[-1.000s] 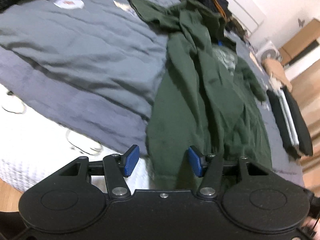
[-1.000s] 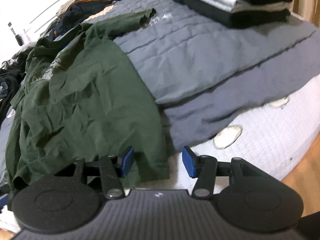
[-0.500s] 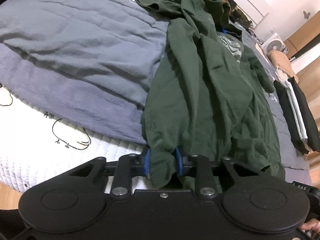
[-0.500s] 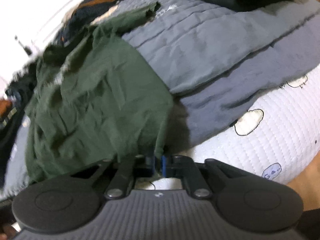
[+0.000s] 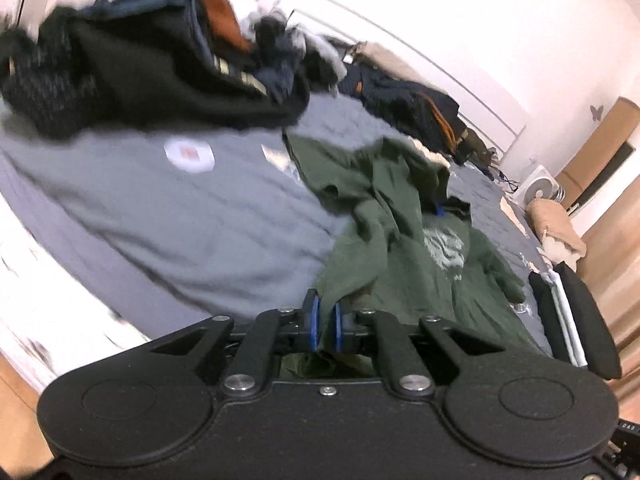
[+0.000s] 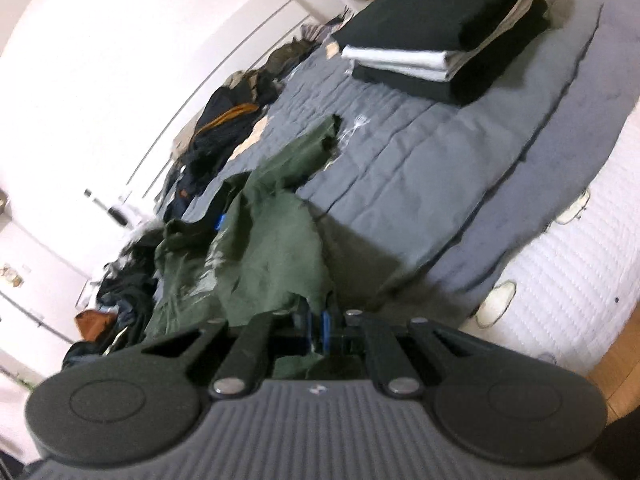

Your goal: Fold clothes

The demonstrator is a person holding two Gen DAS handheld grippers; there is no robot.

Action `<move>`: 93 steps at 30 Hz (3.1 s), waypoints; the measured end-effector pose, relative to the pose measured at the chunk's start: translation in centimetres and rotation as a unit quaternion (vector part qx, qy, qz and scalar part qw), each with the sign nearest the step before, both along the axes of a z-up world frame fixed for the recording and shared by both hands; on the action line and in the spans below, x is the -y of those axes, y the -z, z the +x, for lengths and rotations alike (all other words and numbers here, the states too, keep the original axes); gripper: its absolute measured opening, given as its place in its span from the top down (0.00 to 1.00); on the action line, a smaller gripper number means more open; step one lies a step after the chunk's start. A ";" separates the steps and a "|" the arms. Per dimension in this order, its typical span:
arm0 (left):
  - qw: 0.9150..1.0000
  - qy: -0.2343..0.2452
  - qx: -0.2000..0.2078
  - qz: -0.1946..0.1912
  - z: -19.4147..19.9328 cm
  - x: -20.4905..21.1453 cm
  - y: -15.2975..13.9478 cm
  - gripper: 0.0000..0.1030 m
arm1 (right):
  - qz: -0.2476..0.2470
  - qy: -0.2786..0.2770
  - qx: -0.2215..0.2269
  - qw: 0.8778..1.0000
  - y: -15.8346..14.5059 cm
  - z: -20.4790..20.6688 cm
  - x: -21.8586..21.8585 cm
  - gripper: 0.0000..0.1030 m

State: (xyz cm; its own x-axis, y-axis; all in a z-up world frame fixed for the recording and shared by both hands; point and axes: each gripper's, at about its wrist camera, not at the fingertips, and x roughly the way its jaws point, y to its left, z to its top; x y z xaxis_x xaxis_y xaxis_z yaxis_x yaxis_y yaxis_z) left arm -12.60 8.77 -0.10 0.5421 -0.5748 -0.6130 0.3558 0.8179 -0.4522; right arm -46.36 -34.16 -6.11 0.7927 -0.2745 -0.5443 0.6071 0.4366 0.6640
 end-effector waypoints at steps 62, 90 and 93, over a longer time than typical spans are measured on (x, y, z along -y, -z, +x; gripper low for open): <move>0.998 0.020 0.011 0.061 6.8 10.9 4.6 0.49 | -0.151 -0.151 -0.081 0.974 -2.8 19.3 -1.1 0.57; 0.977 -0.077 -0.119 -0.162 21.9 12.7 9.8 0.48 | -0.151 -0.235 -0.031 0.960 -3.0 34.0 -1.7 0.55; 0.971 -0.083 -0.136 -0.177 22.2 12.9 10.8 0.48 | -0.158 -0.234 -0.029 0.959 -3.1 33.9 -1.9 0.55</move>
